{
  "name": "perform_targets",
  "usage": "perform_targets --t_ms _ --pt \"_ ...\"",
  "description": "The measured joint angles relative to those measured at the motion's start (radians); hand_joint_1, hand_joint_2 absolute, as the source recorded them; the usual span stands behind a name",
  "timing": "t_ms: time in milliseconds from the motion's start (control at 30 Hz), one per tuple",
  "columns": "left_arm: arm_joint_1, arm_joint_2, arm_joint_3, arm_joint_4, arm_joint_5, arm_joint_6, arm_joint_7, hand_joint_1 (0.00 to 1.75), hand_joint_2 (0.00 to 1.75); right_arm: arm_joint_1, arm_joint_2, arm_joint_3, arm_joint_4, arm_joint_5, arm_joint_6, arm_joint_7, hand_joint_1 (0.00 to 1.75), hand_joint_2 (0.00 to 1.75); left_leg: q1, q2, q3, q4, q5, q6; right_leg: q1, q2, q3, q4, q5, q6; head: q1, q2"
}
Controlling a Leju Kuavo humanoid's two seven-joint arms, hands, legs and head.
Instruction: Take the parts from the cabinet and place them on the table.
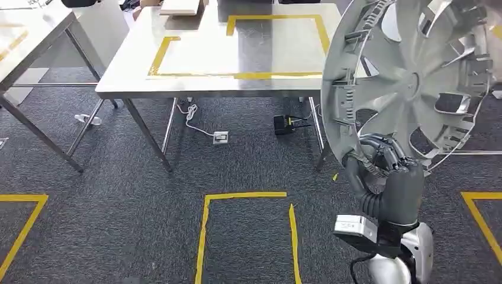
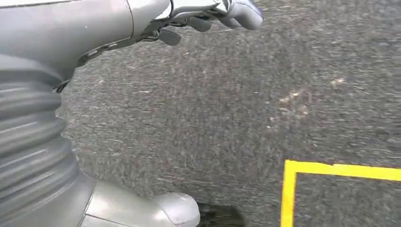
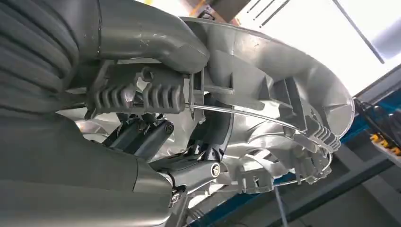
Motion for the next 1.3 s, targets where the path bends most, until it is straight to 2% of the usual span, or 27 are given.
perform_targets --t_ms 33,100,133,200,267,333,367,400,433,467,533,567,600,700,767,800,867,900,933,967,1000,1067,1100,1133,1200,1267,1300 --pt "0.002 0.002 0.000 0.000 0.000 0.000 0.001 0.00 1.75 0.001 0.000 0.000 0.000 0.000 -0.001 -0.002 1.75 1.75 -0.004 0.001 0.017 -0.073 0.077 0.012 -0.001 -0.001 0.003 -0.002 -0.010 0.004 0.000 0.000" --pt "0.003 0.003 0.000 0.001 -0.002 -0.001 0.005 0.00 1.75 0.003 0.000 -0.003 -0.001 0.001 -0.005 -0.003 1.75 1.75 -0.009 -0.001 0.027 -0.087 0.066 0.014 0.005 0.003 0.014 0.000 -0.031 0.019 0.000 0.000" --pt "0.004 0.003 0.000 0.001 -0.002 0.000 0.006 0.00 1.75 0.004 0.000 -0.003 -0.001 0.001 -0.005 -0.002 1.75 1.75 -0.008 -0.001 0.024 -0.091 0.070 0.018 0.005 0.004 0.025 0.003 -0.027 0.023 0.000 0.000" --pt "0.002 0.002 0.000 0.001 -0.006 -0.001 0.006 0.00 1.75 0.006 0.000 -0.007 -0.001 0.001 -0.008 0.000 1.75 1.75 0.000 -0.005 0.046 -0.097 0.066 0.028 0.008 0.003 0.011 0.035 -0.016 0.032 -0.001 0.000" --pt "0.001 0.003 0.000 0.000 -0.008 -0.001 0.006 0.00 1.75 0.010 0.000 -0.008 -0.001 0.002 -0.008 0.001 1.75 1.75 0.002 -0.002 0.065 -0.102 0.050 0.041 0.004 -0.001 -0.062 0.153 -0.008 0.045 0.005 0.000" --pt "-0.001 0.004 0.000 0.000 -0.008 -0.001 0.005 0.00 1.75 0.016 0.000 -0.008 -0.001 0.004 -0.008 -0.002 1.75 1.75 0.001 -0.003 0.079 -0.102 0.032 0.043 -0.003 -0.001 -0.156 0.267 -0.071 0.055 0.004 0.000" --pt "-0.001 0.004 0.000 0.000 -0.009 -0.003 0.005 0.00 1.75 0.020 0.000 -0.008 -0.001 0.002 -0.007 -0.002 1.75 1.75 0.002 -0.004 0.088 -0.102 0.023 0.043 -0.004 -0.001 -0.191 0.298 -0.105 0.059 0.004 0.000" --pt "0.000 0.004 0.000 0.000 -0.011 -0.005 0.005 0.00 1.75 0.022 0.000 -0.008 -0.001 -0.002 -0.005 -0.002 1.75 1.75 0.002 -0.005 0.100 -0.102 0.013 0.041 -0.007 -0.001 -0.212 0.299 -0.116 0.060 0.005 0.000" --pt "0.000 0.003 0.000 0.000 -0.013 -0.007 0.006 0.00 1.75 0.022 0.000 -0.009 -0.001 -0.004 -0.001 -0.002 1.75 1.75 0.003 -0.007 0.114 -0.102 0.001 0.038 -0.009 -0.002 -0.213 0.265 -0.099 0.061 0.004 0.000" --pt "0.000 0.003 0.000 0.000 -0.015 -0.008 0.006 0.00 1.75 0.022 0.000 -0.009 -0.001 -0.007 0.002 -0.003 1.75 1.75 0.004 -0.008 0.130 -0.101 -0.011 0.034 -0.010 -0.003 -0.200 0.200 -0.059 0.061 0.004 0.000" --pt "-0.001 0.002 0.000 0.000 -0.017 -0.008 0.006 0.00 1.75 0.023 0.000 -0.009 -0.001 -0.011 0.004 -0.006 1.75 1.75 0.005 -0.006 0.146 -0.103 -0.035 0.025 -0.014 -0.008 -0.158 0.046 0.082 0.062 0.004 0.000" --pt "-0.004 0.003 0.000 0.000 -0.017 -0.008 0.006 0.00 1.75 0.023 0.000 -0.010 -0.001 -0.011 0.004 -0.007 1.75 1.75 0.002 -0.007 0.170 -0.092 -0.049 0.019 -0.011 -0.016 -0.161 0.019 0.112 0.058 0.006 0.000" --pt "-0.006 0.003 0.000 0.000 -0.017 -0.008 0.005 0.00 1.75 0.023 0.000 -0.011 -0.001 -0.011 0.006 -0.006 1.75 1.75 0.000 -0.009 0.168 -0.099 -0.057 0.010 -0.005 -0.017 -0.155 0.023 0.091 0.046 0.008 0.000" --pt "-0.008 0.003 0.000 -0.001 -0.015 -0.008 0.005 0.00 1.75 0.021 0.000 -0.015 -0.002 -0.013 0.005 -0.003 1.75 1.75 0.002 -0.005 0.197 -0.096 -0.059 -0.012 -0.008 -0.008 -0.119 0.015 0.084 0.021 0.006 0.000" --pt "-0.011 0.002 0.000 0.000 -0.013 -0.008 0.003 0.00 1.75 0.022 0.000 -0.016 -0.002 -0.012 0.005 -0.004 1.75 1.75 0.004 -0.001 0.146 0.003 -0.046 -0.020 -0.010 -0.008 -0.093 0.008 0.067 0.007 0.003 0.000" --pt "-0.012 0.001 0.000 0.000 -0.011 -0.009 0.002 0.00 1.75 0.022 0.000 -0.016 -0.002 -0.012 0.004 -0.006 1.75 1.75 0.004 -0.001 0.093 0.081 -0.058 -0.022 -0.010 -0.008 -0.082 0.008 0.057 0.004 0.001 0.000" --pt "-0.008 0.001 0.000 0.000 0.001 -0.009 -0.001 0.00 1.75 0.023 0.001 -0.016 -0.002 -0.011 0.005 -0.006 1.75 1.75 0.004 -0.001 -0.003 0.190 -0.136 -0.019 -0.008 -0.006 -0.055 0.007 0.032 0.001 0.001 0.000" --pt "-0.004 0.001 0.003 0.000 0.010 -0.008 -0.001 0.00 1.75 0.023 0.001 -0.016 -0.002 -0.010 0.005 -0.005 1.75 1.75 0.003 -0.001 -0.032 0.199 -0.172 -0.015 -0.007 -0.003 -0.037 0.007 0.017 0.000 0.000 0.000" --pt "-0.002 0.002 0.006 0.000 0.014 -0.008 -0.001 0.00 1.75 0.024 0.001 -0.016 -0.002 -0.010 0.005 -0.004 1.75 1.75 0.003 -0.001 -0.045 0.179 -0.186 -0.013 -0.007 -0.001 -0.019 0.007 0.003 0.000 0.000 0.000" --pt "0.000 0.003 0.006 0.000 0.014 -0.007 -0.002 0.00 1.75 0.024 0.001 -0.016 -0.002 -0.010 0.005 -0.003 1.75 1.75 0.002 -0.001 -0.046 0.136 -0.175 -0.011 -0.007 0.000 0.002 0.007 -0.012 0.001 0.000 0.000" --pt "0.000 0.003 0.007 0.000 0.014 -0.006 -0.003 0.00 1.75 0.024 0.002 -0.016 -0.002 -0.009 0.005 -0.003 1.75 1.75 0.000 -0.001 -0.040 0.067 -0.121 -0.004 -0.006 0.000 0.025 0.006 -0.030 0.003 -0.002 0.000" --pt "0.009 0.007 0.009 0.000 0.015 -0.006 -0.005 0.00 1.75 0.023 0.002 -0.016 -0.002 -0.006 0.005 -0.004 1.75 1.75 -0.012 0.000 -0.043 -0.065 0.088 0.014 -0.002 0.000 0.052 0.010 -0.060 0.011 -0.003 0.000" --pt "0.010 0.008 0.009 0.000 0.014 -0.006 -0.006 0.00 1.75 0.025 0.002 -0.016 -0.001 -0.003 0.006 -0.005 1.75 1.75 -0.013 -0.005 -0.039 -0.060 0.074 0.014 0.001 0.008 0.060 0.008 -0.078 0.018 -0.003 0.000" --pt "0.013 0.008 0.009 0.000 0.014 -0.006 -0.006 0.00 1.75 0.025 0.003 -0.016 -0.004 -0.002 0.006 -0.005 1.75 1.75 -0.013 -0.005 -0.022 -0.060 0.082 0.017 0.002 0.007 0.072 -0.001 -0.095 0.023 -0.003 0.000" --pt "0.009 0.006 0.010 0.000 0.014 -0.006 -0.008 0.00 1.75 0.025 0.003 -0.017 -0.010 0.002 0.005 -0.002 1.75 1.75 -0.008 -0.005 -0.002 -0.066 0.077 0.030 0.005 0.009 0.088 0.026 -0.075 0.035 -0.003 0.000" --pt "0.006 0.004 0.010 0.000 0.013 -0.006 -0.009 0.00 1.75 0.026 0.004 -0.017 -0.013 0.004 0.005 -0.005 1.75 1.75 -0.003 -0.006 0.024 -0.074 0.063 0.043 0.002 0.003 0.021 0.144 -0.035 0.047 -0.002 0.000" --pt "0.004 0.004 0.010 -0.001 0.013 -0.006 -0.009 0.00 1.75 0.027 0.004 -0.017 -0.013 0.005 0.005 -0.007 1.75 1.75 -0.002 -0.006 0.034 -0.077 0.052 0.047 0.000 0.001 -0.034 0.217 -0.038 0.051 -0.001 0.000"
